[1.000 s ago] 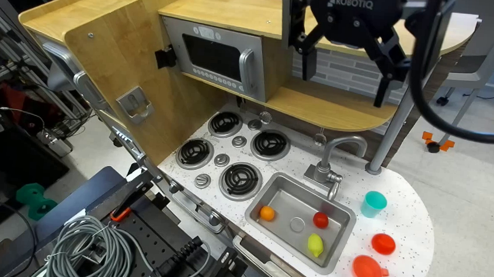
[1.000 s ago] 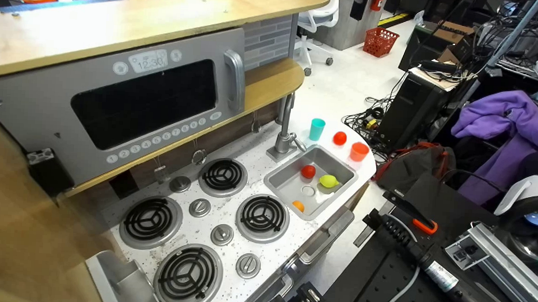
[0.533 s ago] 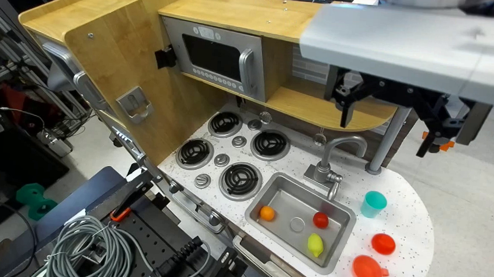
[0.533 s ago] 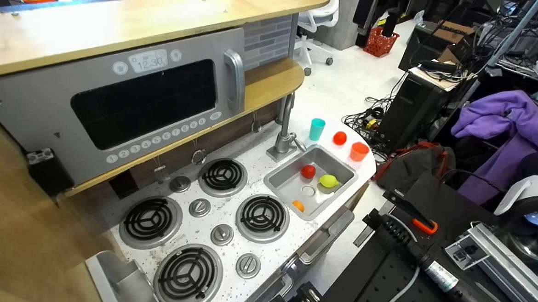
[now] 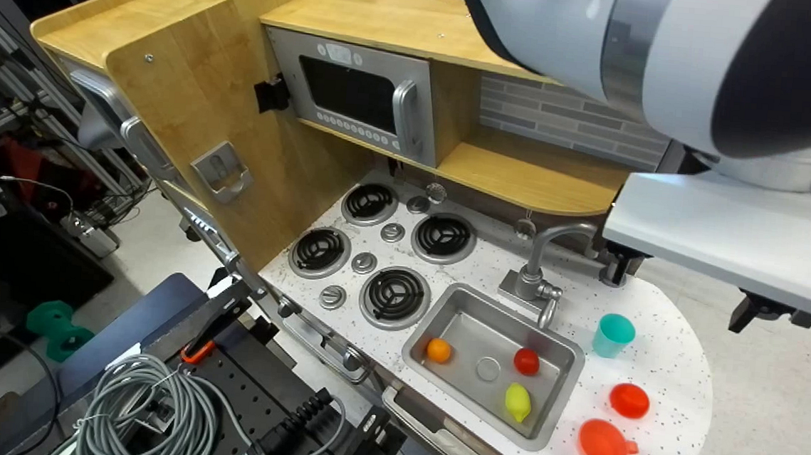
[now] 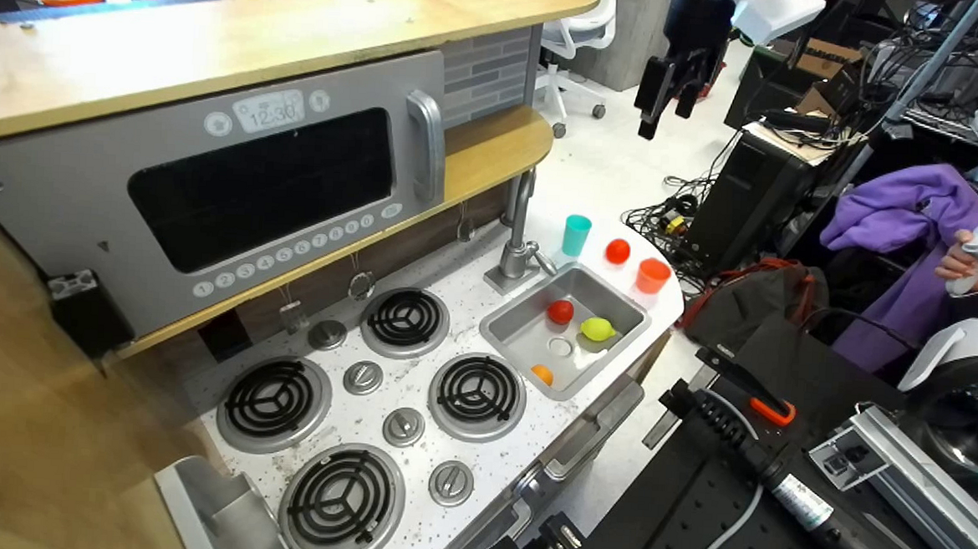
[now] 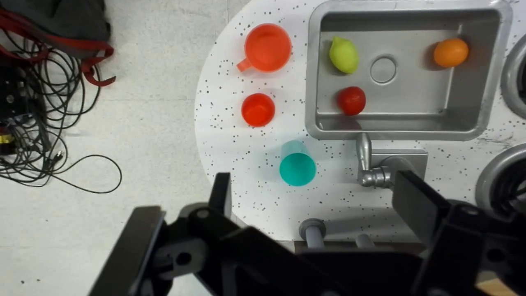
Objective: Put the light blue cup inside the orange mug
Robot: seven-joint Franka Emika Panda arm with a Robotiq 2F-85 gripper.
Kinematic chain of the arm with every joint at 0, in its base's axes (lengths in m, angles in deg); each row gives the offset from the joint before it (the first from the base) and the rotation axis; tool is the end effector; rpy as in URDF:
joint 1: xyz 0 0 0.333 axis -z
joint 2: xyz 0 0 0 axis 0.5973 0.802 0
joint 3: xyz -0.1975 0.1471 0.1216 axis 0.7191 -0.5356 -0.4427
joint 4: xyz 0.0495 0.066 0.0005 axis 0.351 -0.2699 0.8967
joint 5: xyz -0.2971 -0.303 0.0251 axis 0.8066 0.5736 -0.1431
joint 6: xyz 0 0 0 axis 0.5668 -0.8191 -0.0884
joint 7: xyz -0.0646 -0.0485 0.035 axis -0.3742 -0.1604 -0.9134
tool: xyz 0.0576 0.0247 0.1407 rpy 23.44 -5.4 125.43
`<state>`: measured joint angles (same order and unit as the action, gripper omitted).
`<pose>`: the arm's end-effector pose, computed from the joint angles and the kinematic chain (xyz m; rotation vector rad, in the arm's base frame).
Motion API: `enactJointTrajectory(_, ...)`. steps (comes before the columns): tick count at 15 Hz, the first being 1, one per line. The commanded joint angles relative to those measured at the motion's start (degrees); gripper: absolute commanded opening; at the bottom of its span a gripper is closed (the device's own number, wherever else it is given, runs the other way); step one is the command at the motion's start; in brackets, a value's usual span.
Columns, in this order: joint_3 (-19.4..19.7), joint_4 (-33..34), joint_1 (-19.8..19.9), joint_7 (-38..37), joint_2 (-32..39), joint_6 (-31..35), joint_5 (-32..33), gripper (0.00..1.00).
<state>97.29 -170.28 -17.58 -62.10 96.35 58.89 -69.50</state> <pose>0.6005 -0.3027 0.1495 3.0596 0.0521 -0.0229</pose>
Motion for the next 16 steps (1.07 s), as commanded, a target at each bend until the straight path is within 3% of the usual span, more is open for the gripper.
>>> enactJointTrajectory(1, -1.66, 9.2, 3.15, 1.15, 8.8, 0.64, -1.24, 1.0)
enactJointTrajectory(7, -3.04, 21.17, 5.22, -0.8, 20.63, -0.72, -1.55, 1.0)
enactJointTrajectory(16, -3.77, 37.3, 4.4, -3.53, 33.84, -4.85, -0.55, 1.0)
